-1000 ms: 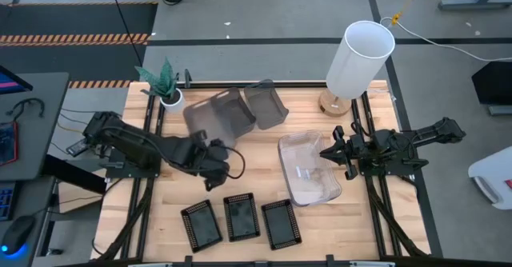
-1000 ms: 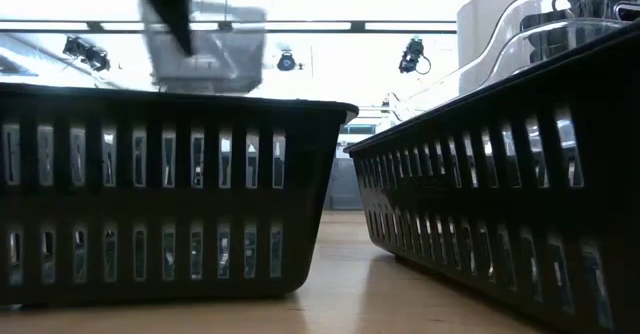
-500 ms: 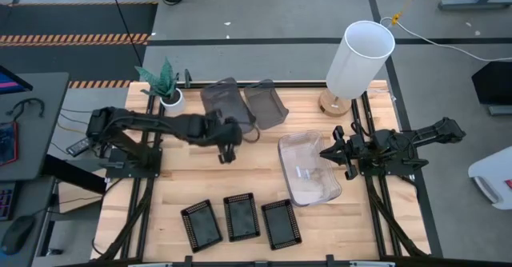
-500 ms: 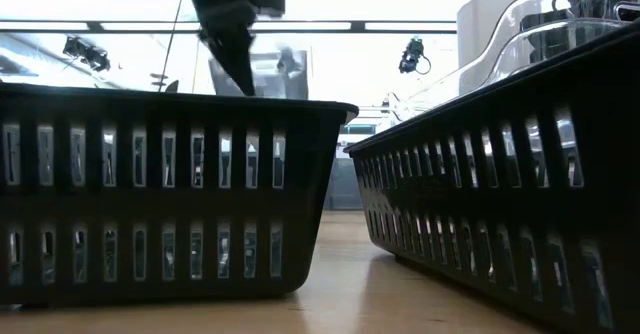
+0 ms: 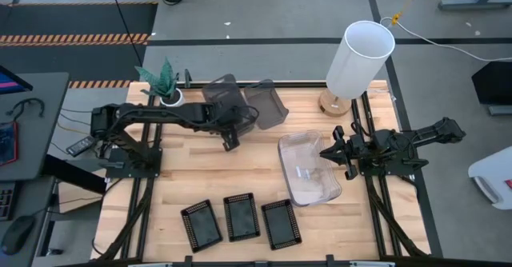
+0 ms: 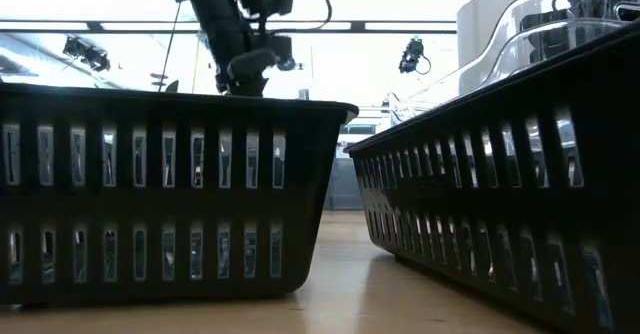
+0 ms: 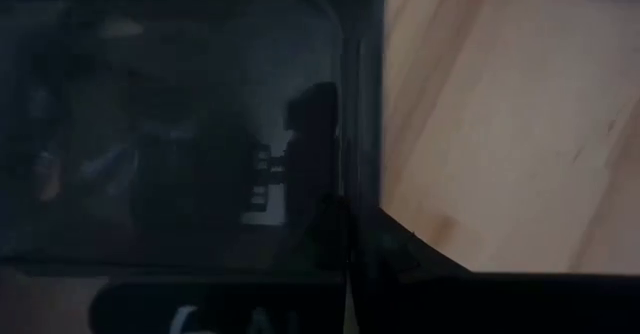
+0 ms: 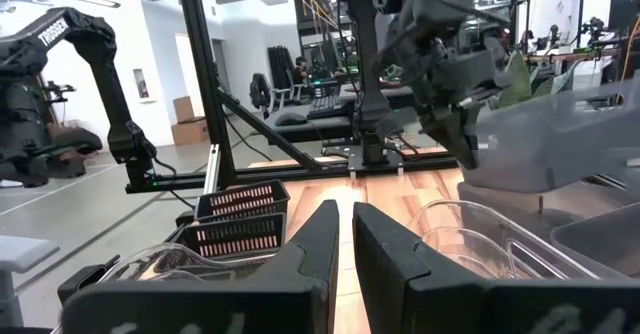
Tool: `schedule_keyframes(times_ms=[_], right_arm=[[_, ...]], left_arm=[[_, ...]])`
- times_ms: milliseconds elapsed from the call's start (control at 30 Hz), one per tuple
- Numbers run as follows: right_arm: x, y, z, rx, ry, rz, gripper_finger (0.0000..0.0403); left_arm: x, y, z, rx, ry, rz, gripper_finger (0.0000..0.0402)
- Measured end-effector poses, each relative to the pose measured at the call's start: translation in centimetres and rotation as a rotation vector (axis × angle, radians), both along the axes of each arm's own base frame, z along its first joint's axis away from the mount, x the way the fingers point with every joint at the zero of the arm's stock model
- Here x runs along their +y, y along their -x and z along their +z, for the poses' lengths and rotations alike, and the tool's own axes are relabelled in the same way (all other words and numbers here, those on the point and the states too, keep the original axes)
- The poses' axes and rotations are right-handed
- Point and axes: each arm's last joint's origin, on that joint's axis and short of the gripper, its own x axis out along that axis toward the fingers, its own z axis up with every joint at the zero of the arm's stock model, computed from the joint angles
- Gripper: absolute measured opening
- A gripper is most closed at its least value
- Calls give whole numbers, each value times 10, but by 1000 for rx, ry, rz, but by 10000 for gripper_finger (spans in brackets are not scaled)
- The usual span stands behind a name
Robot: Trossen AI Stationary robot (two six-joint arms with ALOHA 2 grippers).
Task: Stack baskets by color
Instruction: Stack the left gray bin on the middle gray bin, then stack the right gray bin on the left gray bin
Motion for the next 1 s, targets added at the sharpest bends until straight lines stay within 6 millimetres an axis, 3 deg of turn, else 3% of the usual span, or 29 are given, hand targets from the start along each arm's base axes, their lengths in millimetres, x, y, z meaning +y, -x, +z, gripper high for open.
schedule_keyframes(times_ms=[233, 500, 667, 867, 1000], right_arm=[[0, 0, 0, 0, 0, 0, 41], [0, 0, 0, 0, 0, 0, 41], [0, 0, 0, 0, 0, 0, 41], [0, 0, 0, 0, 0, 0, 41], [0, 0, 0, 0, 0, 0, 41]], left_arm=[[-2, 2, -10, -16, 74, 17, 7], [-10, 5, -12, 31, 117, -46, 39], [-13, 7, -11, 68, 116, -42, 91], [-17, 2, 4, 45, 113, -47, 166], [-25, -6, 12, -12, 44, -81, 189]])
